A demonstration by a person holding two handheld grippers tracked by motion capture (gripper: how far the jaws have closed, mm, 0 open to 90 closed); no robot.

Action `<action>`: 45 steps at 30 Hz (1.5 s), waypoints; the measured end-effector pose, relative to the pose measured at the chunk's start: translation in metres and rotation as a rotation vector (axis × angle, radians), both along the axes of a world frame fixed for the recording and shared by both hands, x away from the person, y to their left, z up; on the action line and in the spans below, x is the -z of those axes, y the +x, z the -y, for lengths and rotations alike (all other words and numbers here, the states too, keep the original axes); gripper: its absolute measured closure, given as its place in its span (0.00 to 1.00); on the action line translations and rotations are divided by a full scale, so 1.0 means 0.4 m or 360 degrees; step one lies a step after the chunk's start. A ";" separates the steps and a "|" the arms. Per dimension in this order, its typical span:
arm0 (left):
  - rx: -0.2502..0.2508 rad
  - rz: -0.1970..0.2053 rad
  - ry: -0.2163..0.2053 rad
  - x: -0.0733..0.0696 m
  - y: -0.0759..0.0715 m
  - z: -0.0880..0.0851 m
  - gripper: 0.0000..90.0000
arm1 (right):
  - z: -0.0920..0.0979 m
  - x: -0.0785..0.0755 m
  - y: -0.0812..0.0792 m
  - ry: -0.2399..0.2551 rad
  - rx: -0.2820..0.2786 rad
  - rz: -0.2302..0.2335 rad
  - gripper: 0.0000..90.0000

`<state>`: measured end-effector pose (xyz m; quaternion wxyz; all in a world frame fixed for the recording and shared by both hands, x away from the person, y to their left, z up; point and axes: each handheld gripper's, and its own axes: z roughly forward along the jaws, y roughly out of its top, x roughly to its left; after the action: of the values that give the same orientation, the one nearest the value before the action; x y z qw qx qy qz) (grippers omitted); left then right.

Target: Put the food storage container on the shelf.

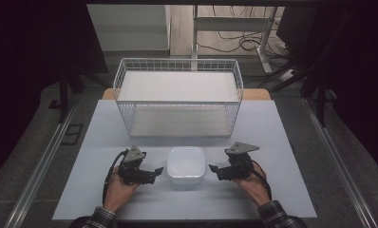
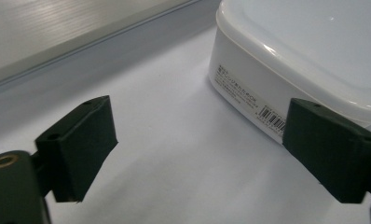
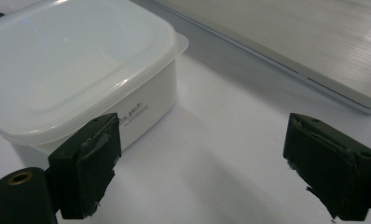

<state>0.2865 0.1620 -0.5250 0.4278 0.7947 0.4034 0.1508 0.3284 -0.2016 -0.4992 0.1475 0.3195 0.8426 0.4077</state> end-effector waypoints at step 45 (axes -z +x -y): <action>0.0307 -0.0444 -0.0218 -0.071 0.039 0.073 0.44 | -0.089 -0.050 0.010 0.0136 -0.0176 -0.0558 0.53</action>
<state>0.3022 0.1328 -0.4964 0.4333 0.8119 0.3901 -0.0302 0.3323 -0.1660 -0.4792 -0.0379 0.3449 0.8535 0.3888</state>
